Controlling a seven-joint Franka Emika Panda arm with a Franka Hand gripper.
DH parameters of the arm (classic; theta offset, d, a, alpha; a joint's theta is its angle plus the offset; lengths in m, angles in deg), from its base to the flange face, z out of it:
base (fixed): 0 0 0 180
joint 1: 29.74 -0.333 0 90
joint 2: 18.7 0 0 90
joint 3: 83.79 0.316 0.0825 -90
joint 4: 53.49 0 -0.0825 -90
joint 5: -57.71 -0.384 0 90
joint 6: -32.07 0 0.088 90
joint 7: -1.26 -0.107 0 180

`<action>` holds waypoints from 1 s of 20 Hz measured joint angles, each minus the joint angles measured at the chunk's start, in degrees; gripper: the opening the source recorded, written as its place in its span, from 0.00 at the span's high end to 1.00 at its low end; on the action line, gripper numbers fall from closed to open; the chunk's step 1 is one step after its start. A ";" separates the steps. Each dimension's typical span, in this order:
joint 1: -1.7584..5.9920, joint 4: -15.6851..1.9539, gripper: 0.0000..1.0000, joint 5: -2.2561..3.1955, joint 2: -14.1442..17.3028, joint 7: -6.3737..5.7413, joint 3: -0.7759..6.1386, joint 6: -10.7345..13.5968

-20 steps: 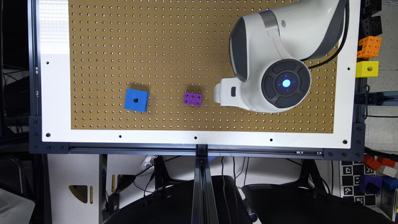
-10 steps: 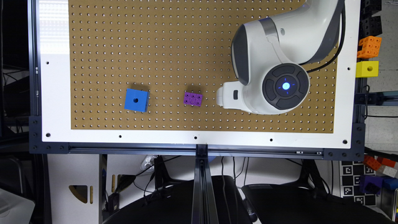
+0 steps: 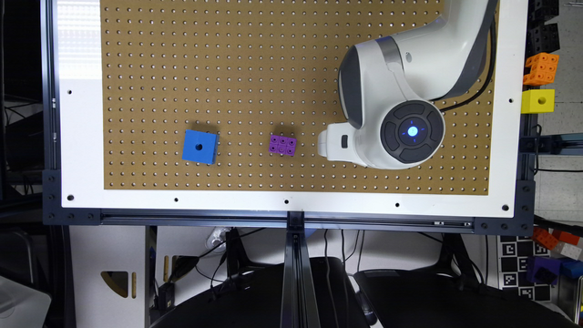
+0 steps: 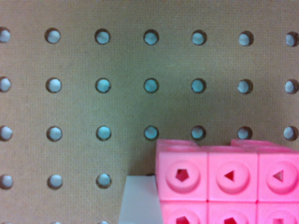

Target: Pick up pink block.

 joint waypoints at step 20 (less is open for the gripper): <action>0.10 0.02 1.00 -0.02 -9.53 0.00 0.00 10.15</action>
